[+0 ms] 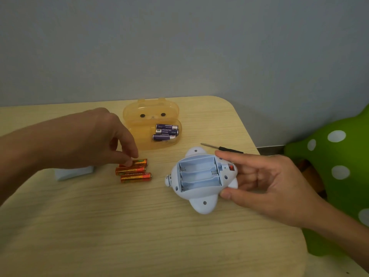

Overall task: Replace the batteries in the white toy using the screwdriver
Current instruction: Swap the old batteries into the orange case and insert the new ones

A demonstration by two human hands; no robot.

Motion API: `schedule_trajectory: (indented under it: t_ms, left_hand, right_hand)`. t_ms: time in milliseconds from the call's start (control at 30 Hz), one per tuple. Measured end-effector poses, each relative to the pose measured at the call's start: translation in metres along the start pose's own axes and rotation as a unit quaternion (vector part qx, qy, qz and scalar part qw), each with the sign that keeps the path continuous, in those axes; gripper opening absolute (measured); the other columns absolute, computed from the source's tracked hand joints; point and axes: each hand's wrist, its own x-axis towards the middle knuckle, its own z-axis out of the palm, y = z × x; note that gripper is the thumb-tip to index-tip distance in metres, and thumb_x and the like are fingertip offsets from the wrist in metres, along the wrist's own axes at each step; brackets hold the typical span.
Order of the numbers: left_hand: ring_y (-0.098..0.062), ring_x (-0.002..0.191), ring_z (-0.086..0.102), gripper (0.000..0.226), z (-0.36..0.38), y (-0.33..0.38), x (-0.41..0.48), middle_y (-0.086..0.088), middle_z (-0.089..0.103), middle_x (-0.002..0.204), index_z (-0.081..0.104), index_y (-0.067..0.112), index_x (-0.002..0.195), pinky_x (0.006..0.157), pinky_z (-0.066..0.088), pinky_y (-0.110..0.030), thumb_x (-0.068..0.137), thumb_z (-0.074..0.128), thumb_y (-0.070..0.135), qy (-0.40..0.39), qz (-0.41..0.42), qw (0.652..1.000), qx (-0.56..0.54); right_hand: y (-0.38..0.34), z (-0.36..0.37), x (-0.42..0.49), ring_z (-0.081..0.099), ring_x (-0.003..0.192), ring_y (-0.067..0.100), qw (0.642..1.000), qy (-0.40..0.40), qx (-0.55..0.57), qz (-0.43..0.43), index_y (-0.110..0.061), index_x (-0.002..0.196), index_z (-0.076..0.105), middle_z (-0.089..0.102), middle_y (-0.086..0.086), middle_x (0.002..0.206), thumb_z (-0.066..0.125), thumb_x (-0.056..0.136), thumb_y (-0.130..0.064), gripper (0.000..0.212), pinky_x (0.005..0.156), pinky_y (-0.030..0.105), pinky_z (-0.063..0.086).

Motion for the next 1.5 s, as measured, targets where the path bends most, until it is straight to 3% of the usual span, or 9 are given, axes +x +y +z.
schedule_trajectory:
  t_ms: [100,233,400,500,633,900,1200,1367,1500]
  left_hand:
    - [0.009,0.085,0.064,0.017,0.004,-0.001,0.003,0.036,0.071,0.083,0.075,0.061,0.086,0.064,0.051,-0.02,0.082,0.083,0.046,-0.015,0.008,1.0,0.017]
    - [0.016,0.089,0.062,0.014,0.007,0.002,0.007,0.061,0.053,0.09,0.074,0.055,0.088,0.062,0.043,-0.012,0.084,0.082,0.045,-0.015,0.013,0.999,0.041]
    - [0.005,0.076,0.069,0.014,0.007,-0.005,0.004,0.029,0.072,0.08,0.073,0.057,0.087,0.062,0.052,-0.017,0.081,0.082,0.048,0.02,0.028,0.998,0.046]
    - [-0.002,0.077,0.07,0.008,-0.004,0.005,0.0,0.024,0.073,0.084,0.076,0.051,0.088,0.059,0.049,-0.013,0.081,0.078,0.054,0.078,0.076,0.993,-0.043]
    - [-0.019,0.085,0.074,0.02,-0.011,0.033,0.004,0.011,0.078,0.098,0.079,0.033,0.102,0.071,0.059,-0.03,0.083,0.073,0.04,0.14,0.156,0.964,-0.165]
    - [-0.003,0.084,0.07,0.024,-0.001,0.078,0.03,0.015,0.076,0.089,0.075,0.026,0.103,0.073,0.053,-0.022,0.083,0.087,0.021,0.135,0.19,0.963,-0.139]
    - [0.008,0.078,0.065,0.015,0.021,0.094,0.039,0.019,0.074,0.083,0.078,0.032,0.097,0.067,0.045,-0.011,0.085,0.086,0.028,0.159,0.215,0.956,-0.12]
    - [-0.006,0.085,0.069,0.018,0.038,0.087,0.043,0.01,0.078,0.095,0.085,0.026,0.102,0.072,0.057,-0.031,0.085,0.083,0.033,0.189,0.228,0.95,-0.095]
    - [-0.01,0.084,0.063,0.018,0.049,0.082,0.042,0.007,0.076,0.1,0.086,0.026,0.101,0.071,0.051,-0.027,0.088,0.077,0.035,0.186,0.229,0.952,-0.079]
  right_hand:
    - [0.0,0.001,0.0,0.083,0.087,0.018,1.0,0.001,0.004,0.001,-0.024,0.131,0.069,0.084,-0.004,0.109,0.087,0.067,-0.013,0.067,0.079,0.026,0.064]
    - [0.001,0.001,0.0,0.083,0.089,0.025,1.0,0.001,0.007,-0.003,-0.023,0.132,0.069,0.084,-0.002,0.109,0.087,0.068,-0.013,0.067,0.08,0.03,0.065]
    - [0.001,0.0,0.0,0.082,0.09,0.033,1.0,-0.001,0.002,-0.005,-0.024,0.132,0.069,0.084,-0.001,0.109,0.087,0.069,-0.013,0.067,0.081,0.033,0.066]
    - [0.001,0.0,0.0,0.083,0.089,0.023,1.0,-0.002,0.007,-0.002,-0.025,0.131,0.069,0.084,-0.002,0.109,0.087,0.069,-0.013,0.066,0.08,0.03,0.065]
    - [0.0,0.0,0.001,0.082,0.089,0.02,1.0,-0.004,0.004,0.0,-0.025,0.131,0.069,0.084,-0.002,0.111,0.087,0.069,-0.012,0.066,0.08,0.029,0.065]
    - [0.0,-0.001,0.0,0.082,0.089,0.019,1.0,-0.001,0.003,0.001,-0.023,0.131,0.068,0.084,-0.002,0.109,0.086,0.069,-0.013,0.066,0.078,0.026,0.064]
    - [0.001,-0.001,0.001,0.082,0.09,0.016,1.0,-0.007,0.0,-0.004,-0.023,0.133,0.068,0.083,-0.001,0.113,0.087,0.071,-0.011,0.066,0.079,0.03,0.065]
    - [0.002,0.0,0.0,0.083,0.091,0.018,1.0,-0.004,0.002,-0.01,-0.022,0.132,0.068,0.083,-0.002,0.112,0.086,0.071,-0.01,0.065,0.079,0.028,0.065]
    - [0.0,0.0,-0.001,0.082,0.091,0.017,1.0,-0.001,0.001,-0.008,-0.025,0.13,0.068,0.084,-0.004,0.111,0.085,0.07,-0.011,0.064,0.078,0.025,0.064]
